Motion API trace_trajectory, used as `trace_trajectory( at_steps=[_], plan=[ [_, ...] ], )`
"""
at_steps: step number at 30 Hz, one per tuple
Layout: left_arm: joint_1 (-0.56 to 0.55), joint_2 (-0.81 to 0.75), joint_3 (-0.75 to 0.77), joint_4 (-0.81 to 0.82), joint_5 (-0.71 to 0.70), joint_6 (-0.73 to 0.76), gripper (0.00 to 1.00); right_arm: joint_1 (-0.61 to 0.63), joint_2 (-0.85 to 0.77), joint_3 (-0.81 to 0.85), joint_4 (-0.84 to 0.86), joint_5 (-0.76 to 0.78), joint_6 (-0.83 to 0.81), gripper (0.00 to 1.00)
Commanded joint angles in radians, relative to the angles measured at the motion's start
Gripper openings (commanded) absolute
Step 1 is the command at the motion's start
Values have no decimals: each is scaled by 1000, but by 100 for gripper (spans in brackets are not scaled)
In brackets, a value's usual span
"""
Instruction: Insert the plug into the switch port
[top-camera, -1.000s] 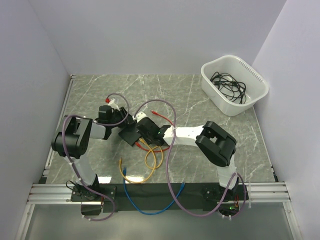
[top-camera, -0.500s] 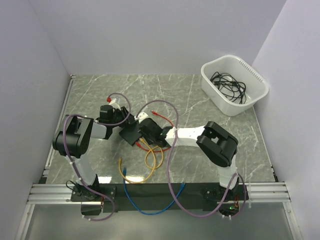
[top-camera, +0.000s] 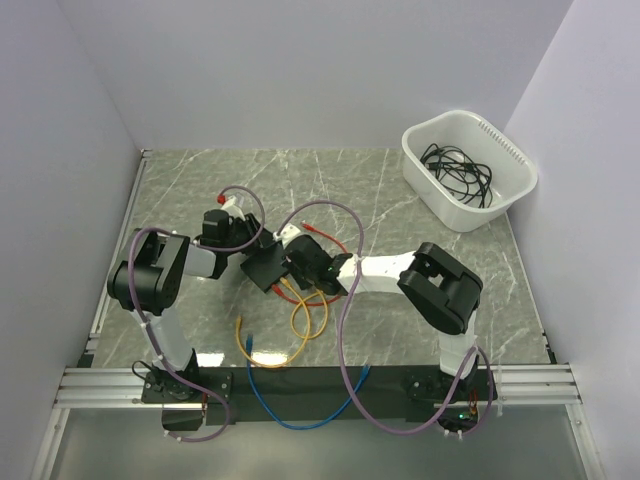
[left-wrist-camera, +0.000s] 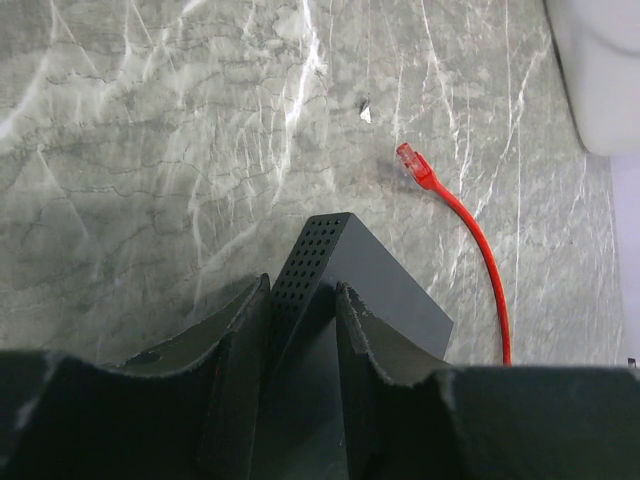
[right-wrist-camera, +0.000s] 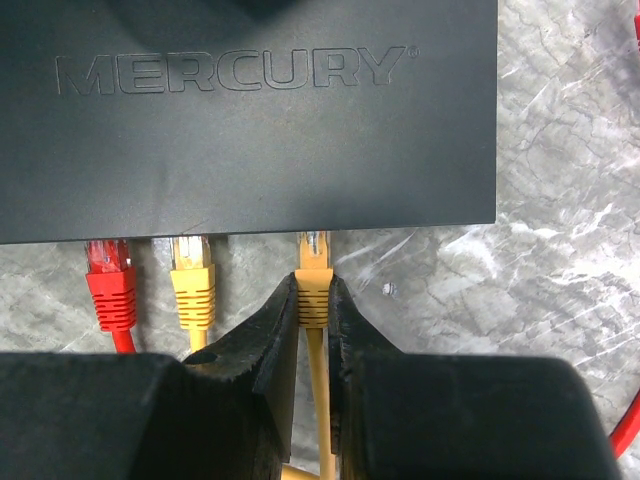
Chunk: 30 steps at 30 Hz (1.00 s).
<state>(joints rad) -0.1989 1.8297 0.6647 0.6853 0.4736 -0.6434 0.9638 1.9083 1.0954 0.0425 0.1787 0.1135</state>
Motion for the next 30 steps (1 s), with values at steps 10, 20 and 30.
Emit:
trace_trajectory(
  at_steps=[10, 20, 30],
  plan=[
    [-62, -7, -114, 49, 143, -113, 33, 6, -72, -52, 273, -57, 20, 0],
    [-103, -82, -224, 57, 105, -130, 33, 6, -134, -140, 385, -162, 3, 0],
    [-154, -109, -281, 65, 73, -134, 32, 4, -121, -114, 448, -215, 5, 0]
  ],
)
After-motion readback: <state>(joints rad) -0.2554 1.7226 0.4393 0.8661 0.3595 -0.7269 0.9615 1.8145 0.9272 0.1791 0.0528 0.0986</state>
